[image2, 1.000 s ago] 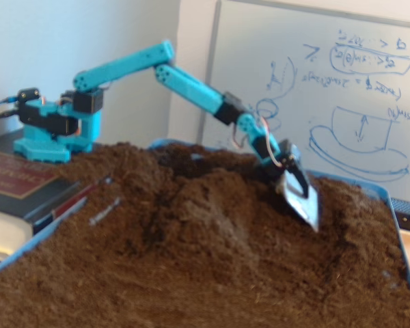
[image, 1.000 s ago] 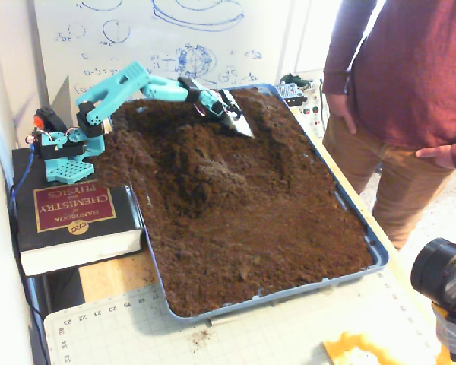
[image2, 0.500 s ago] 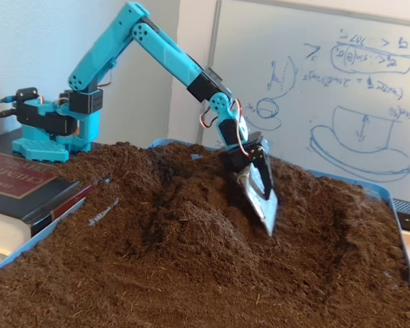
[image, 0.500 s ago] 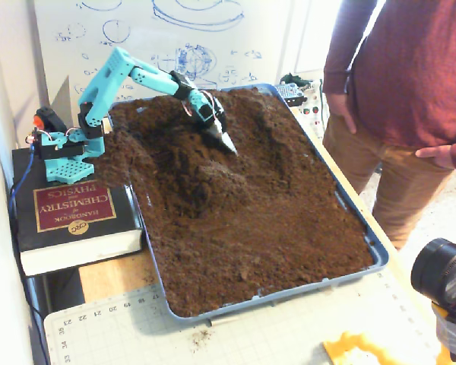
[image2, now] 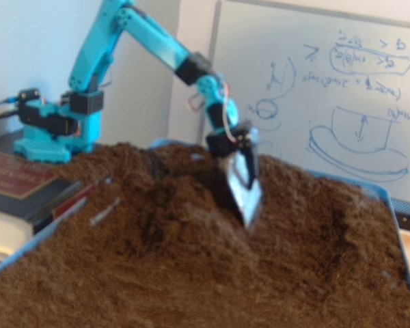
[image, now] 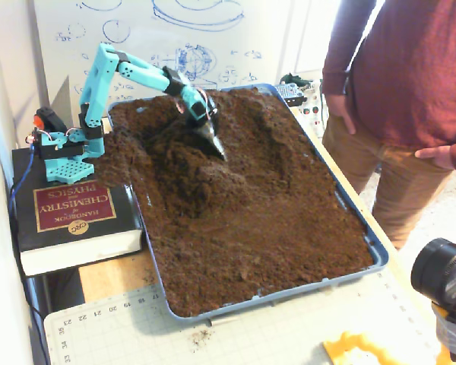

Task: Build a berm.

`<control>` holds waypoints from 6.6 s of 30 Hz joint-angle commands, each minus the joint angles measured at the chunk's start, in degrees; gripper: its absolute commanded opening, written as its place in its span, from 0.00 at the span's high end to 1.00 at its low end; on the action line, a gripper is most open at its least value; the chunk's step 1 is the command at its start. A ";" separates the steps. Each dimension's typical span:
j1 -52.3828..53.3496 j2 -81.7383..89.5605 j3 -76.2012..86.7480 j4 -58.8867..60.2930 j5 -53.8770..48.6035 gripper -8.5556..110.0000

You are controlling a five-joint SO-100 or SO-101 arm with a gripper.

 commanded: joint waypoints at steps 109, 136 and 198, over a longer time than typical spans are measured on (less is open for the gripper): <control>-9.05 -31.20 -25.49 -4.66 2.81 0.93; -10.20 0.79 10.46 -3.87 3.16 0.93; -18.37 3.52 6.50 -4.66 20.83 0.93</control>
